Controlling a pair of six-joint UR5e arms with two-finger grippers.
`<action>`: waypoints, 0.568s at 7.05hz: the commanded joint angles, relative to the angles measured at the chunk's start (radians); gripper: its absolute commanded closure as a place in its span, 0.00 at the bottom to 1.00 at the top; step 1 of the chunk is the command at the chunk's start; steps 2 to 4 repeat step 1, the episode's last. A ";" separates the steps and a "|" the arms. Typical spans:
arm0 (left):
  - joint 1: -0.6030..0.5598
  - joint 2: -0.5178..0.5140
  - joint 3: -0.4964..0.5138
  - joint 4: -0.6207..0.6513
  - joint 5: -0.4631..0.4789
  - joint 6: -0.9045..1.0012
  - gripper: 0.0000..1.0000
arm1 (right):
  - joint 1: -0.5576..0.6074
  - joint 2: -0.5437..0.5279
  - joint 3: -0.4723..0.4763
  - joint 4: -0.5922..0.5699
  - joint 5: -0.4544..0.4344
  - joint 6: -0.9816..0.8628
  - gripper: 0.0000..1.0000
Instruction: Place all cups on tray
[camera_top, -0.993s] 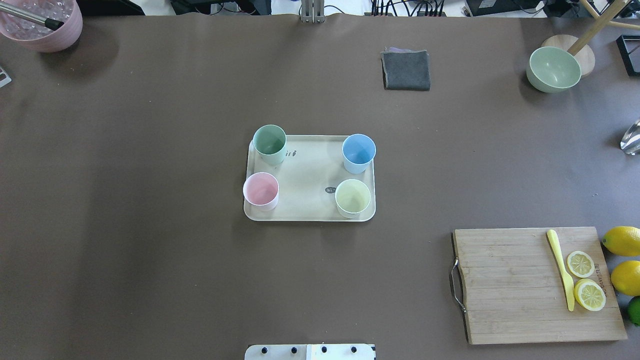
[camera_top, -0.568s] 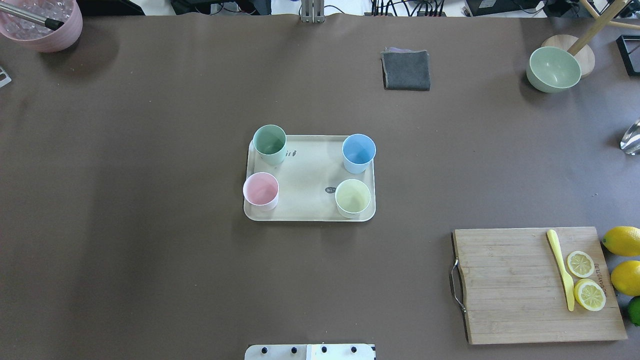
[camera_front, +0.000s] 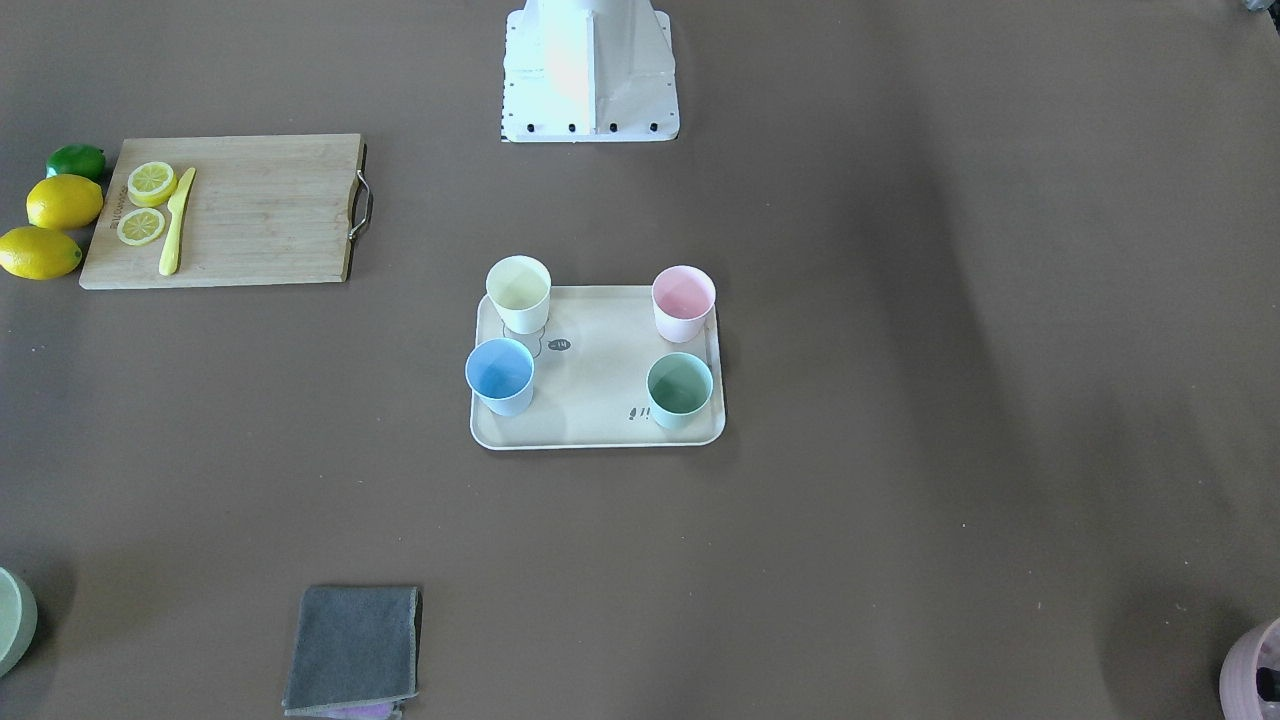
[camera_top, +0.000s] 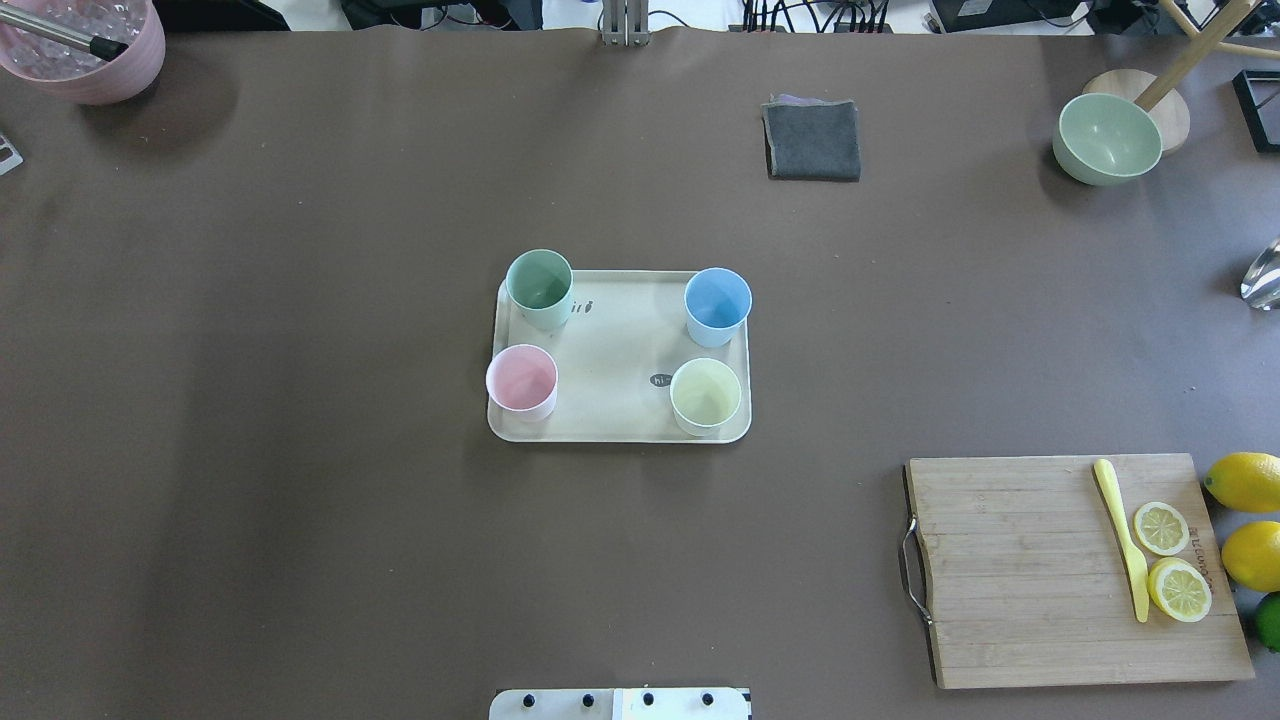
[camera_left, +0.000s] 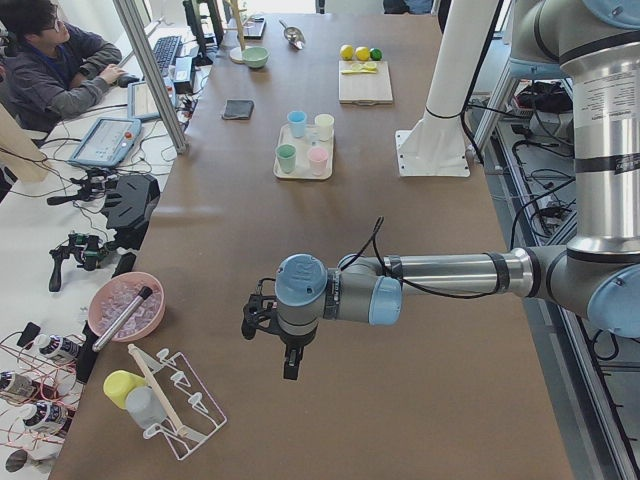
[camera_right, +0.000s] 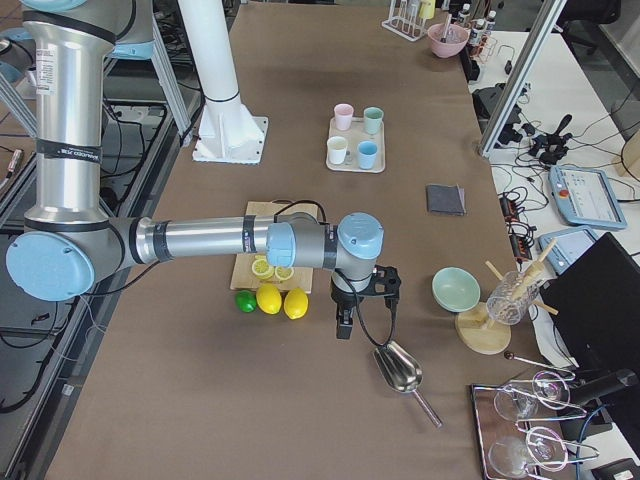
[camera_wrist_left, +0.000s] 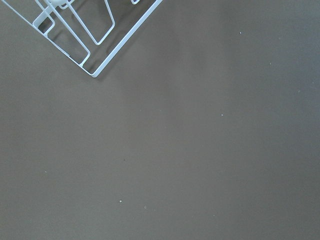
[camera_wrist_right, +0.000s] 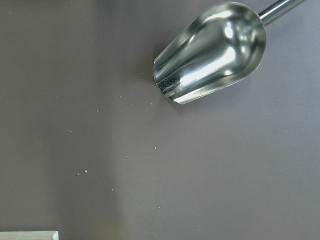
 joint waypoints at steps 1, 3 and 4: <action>0.000 -0.012 -0.002 0.006 0.000 0.000 0.02 | 0.000 0.000 0.001 0.002 0.000 0.000 0.00; 0.000 -0.012 -0.002 0.006 0.000 0.000 0.02 | 0.000 0.000 0.001 0.002 0.000 0.000 0.00; 0.000 -0.012 -0.002 0.006 0.000 0.000 0.02 | 0.000 0.000 0.001 0.002 0.000 0.000 0.00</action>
